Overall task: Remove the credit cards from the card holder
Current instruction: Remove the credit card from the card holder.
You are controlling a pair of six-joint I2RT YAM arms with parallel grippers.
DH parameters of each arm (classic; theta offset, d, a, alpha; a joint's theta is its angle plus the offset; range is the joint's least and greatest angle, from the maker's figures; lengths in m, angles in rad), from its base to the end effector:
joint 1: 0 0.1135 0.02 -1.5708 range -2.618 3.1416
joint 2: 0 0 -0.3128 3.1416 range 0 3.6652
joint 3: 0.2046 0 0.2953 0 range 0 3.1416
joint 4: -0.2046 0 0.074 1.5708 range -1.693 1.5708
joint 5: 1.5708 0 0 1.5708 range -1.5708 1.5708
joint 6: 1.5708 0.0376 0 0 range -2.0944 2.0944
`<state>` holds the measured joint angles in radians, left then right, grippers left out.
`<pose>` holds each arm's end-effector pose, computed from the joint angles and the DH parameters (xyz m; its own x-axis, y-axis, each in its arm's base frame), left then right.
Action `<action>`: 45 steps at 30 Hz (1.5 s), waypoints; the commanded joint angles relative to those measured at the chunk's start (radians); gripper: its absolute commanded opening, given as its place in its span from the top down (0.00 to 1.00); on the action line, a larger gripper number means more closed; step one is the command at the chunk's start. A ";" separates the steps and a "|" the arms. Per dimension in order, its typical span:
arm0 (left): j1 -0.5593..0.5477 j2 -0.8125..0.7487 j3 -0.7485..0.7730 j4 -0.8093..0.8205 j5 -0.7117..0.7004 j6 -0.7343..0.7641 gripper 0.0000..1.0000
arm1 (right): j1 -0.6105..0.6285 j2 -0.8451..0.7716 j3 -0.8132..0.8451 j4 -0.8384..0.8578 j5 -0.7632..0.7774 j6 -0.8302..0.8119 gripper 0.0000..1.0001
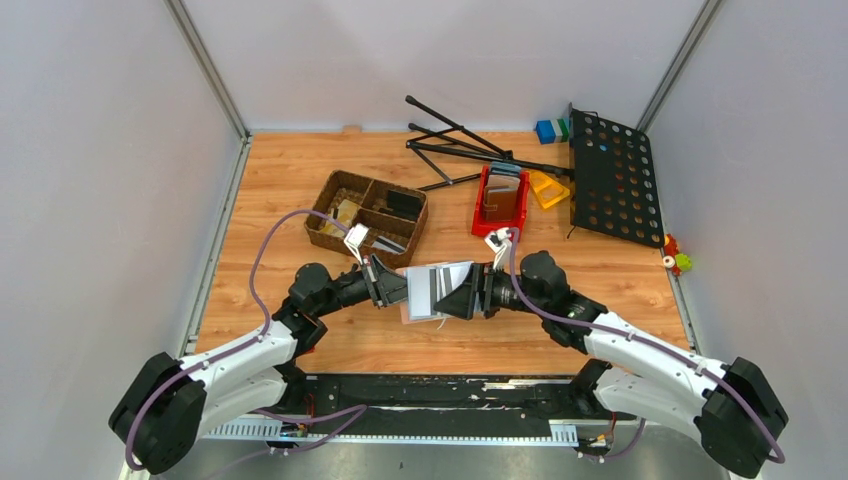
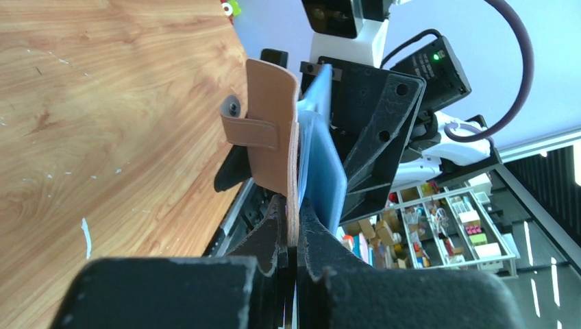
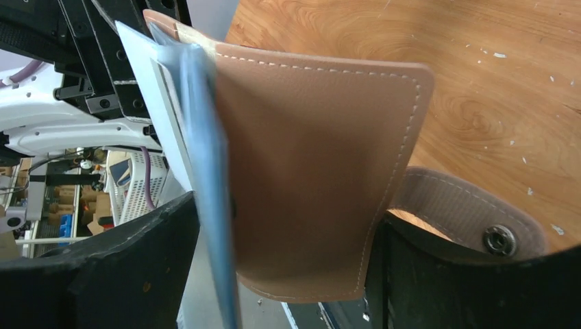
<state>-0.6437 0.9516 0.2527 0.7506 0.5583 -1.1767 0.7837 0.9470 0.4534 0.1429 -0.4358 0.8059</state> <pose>0.1513 -0.1385 0.2336 -0.8449 -0.3452 -0.4087 0.3961 0.1099 -0.9116 0.1459 0.1678 0.2461 -0.8328 0.0934 -0.5457 -0.4620 0.4258 0.7780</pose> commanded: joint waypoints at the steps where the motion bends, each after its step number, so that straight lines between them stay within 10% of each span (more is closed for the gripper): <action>1: -0.012 -0.003 0.029 -0.011 -0.026 0.038 1.00 | 0.017 -0.042 0.051 0.001 0.039 -0.037 0.24; 17: -0.011 0.024 0.005 0.066 -0.017 0.002 1.00 | 0.013 -0.228 -0.009 -0.102 0.232 0.004 0.52; 24: -0.012 0.062 -0.010 0.150 0.003 -0.036 1.00 | 0.009 -0.257 -0.028 -0.085 0.222 0.033 0.81; 34: -0.012 0.035 -0.028 0.170 0.027 -0.054 0.39 | 0.008 -0.246 -0.034 -0.050 0.212 0.069 0.91; 45: -0.011 -0.054 -0.018 0.066 0.024 -0.013 0.28 | 0.007 -0.252 -0.043 -0.033 0.196 0.082 0.94</action>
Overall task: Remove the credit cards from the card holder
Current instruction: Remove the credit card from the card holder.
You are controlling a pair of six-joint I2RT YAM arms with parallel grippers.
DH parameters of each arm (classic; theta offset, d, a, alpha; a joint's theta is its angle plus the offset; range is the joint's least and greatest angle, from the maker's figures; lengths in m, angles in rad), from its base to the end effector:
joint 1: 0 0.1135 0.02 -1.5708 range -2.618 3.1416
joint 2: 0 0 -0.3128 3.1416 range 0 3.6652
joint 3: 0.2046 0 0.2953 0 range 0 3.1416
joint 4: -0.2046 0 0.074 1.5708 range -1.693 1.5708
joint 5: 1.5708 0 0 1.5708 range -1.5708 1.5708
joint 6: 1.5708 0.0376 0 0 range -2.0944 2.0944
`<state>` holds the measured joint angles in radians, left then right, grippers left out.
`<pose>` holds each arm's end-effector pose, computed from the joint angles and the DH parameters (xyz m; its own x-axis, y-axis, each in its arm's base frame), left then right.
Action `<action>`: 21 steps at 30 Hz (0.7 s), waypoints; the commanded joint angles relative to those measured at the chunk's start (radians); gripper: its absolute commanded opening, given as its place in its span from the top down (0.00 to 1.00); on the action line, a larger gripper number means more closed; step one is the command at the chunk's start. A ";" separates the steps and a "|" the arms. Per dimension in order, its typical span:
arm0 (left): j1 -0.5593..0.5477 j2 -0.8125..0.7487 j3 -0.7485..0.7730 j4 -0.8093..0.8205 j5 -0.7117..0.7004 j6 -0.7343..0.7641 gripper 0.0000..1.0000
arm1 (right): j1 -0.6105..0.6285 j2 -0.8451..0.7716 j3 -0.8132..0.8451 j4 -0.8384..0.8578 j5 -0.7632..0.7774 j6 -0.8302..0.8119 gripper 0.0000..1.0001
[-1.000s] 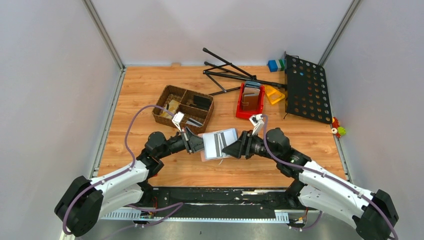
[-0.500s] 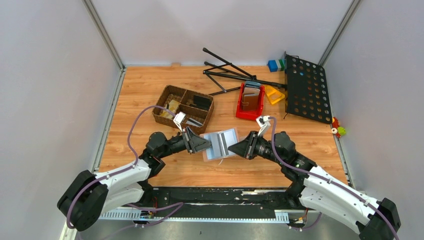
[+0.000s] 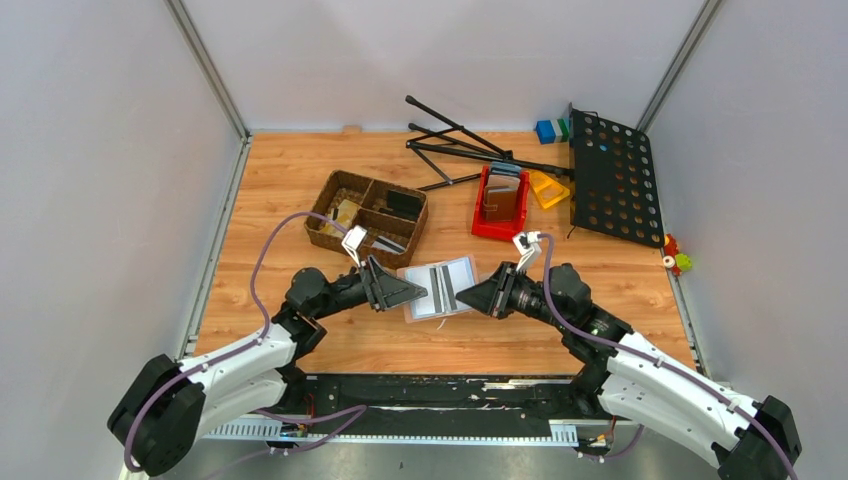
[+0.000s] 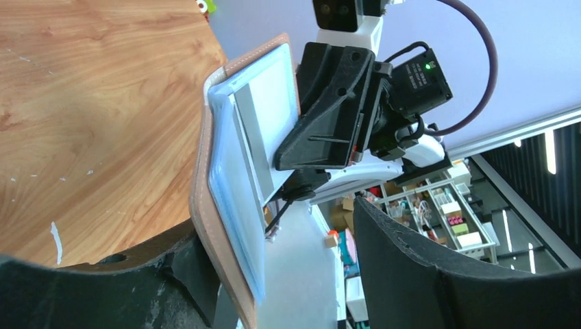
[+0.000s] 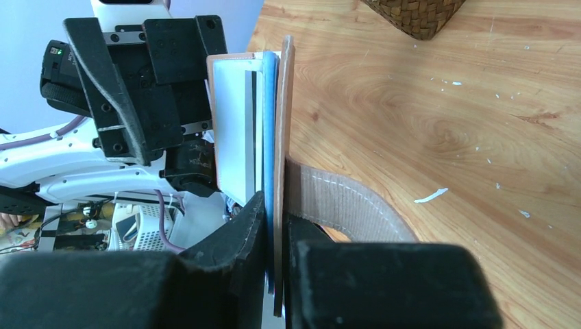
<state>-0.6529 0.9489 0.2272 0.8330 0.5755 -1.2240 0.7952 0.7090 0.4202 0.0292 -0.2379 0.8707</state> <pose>0.1459 -0.1374 0.2335 -0.8534 -0.3406 -0.3946 0.4022 0.0514 -0.9141 0.1223 0.1373 0.2639 -0.7684 0.2779 -0.5764 -0.4124 0.4738 0.7781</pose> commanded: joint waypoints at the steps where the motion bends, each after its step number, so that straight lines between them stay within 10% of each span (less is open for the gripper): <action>1: -0.002 -0.065 0.010 -0.035 0.004 0.042 0.32 | -0.004 -0.016 -0.012 0.080 -0.001 0.017 0.93; 8: -0.002 -0.139 0.026 -0.292 -0.061 0.144 1.00 | -0.004 -0.026 0.037 -0.040 0.001 -0.037 0.54; 15: -0.003 -0.138 0.006 -0.280 -0.056 0.140 1.00 | -0.003 -0.079 0.153 -0.378 0.171 -0.137 0.24; 21: -0.003 -0.158 -0.010 -0.254 -0.036 0.134 1.00 | -0.004 -0.136 0.189 -0.395 0.069 -0.226 0.42</action>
<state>-0.6533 0.8146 0.2211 0.5301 0.5220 -1.1080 0.7933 0.6044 0.5816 -0.3511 -0.1005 0.7193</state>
